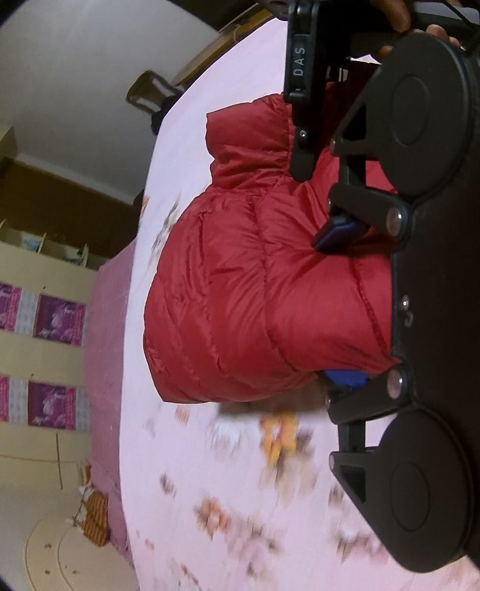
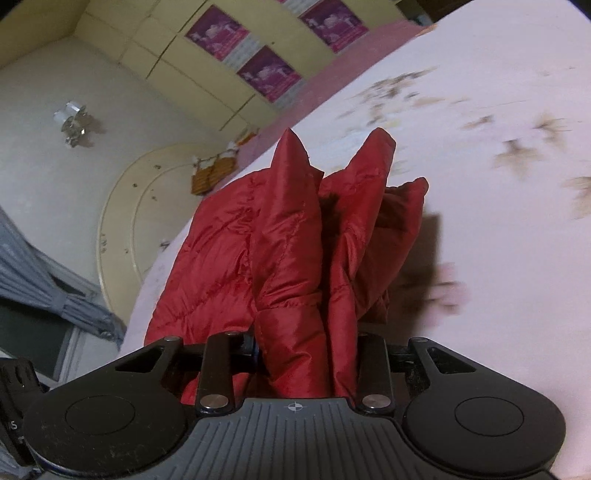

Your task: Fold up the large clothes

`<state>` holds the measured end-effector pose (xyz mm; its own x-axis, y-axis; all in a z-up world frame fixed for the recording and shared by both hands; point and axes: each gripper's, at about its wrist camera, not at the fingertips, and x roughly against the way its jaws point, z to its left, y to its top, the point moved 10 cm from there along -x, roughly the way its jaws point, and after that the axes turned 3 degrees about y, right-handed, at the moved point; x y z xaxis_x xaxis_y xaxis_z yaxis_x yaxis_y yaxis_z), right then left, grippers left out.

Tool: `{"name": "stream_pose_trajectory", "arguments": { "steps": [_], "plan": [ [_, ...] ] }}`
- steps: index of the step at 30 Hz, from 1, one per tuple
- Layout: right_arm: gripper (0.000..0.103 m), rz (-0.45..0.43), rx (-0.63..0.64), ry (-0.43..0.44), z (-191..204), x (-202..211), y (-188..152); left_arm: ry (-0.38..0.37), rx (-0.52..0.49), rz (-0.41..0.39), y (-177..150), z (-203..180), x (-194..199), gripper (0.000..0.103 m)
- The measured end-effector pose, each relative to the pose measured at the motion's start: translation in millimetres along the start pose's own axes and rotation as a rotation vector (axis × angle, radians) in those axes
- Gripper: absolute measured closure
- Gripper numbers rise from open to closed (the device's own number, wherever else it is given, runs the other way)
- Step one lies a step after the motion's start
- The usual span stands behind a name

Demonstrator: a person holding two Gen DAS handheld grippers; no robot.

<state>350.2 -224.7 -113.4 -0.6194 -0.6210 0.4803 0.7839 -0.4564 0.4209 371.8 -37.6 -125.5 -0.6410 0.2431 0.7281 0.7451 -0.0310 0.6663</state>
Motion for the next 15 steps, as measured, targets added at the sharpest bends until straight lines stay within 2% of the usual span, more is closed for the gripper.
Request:
{"name": "stream_pose_trajectory", "arguments": {
  "steps": [9,15],
  "plan": [
    [0.071,-0.005,0.028,-0.004,103.5,-114.0,-36.8,0.015,0.012,-0.039,18.8,153.8,28.4,0.041],
    [0.071,0.023,0.038,0.004,154.9,-197.0,-57.8,0.069,0.028,-0.042,29.7,247.8,33.3,0.041]
  ]
}}
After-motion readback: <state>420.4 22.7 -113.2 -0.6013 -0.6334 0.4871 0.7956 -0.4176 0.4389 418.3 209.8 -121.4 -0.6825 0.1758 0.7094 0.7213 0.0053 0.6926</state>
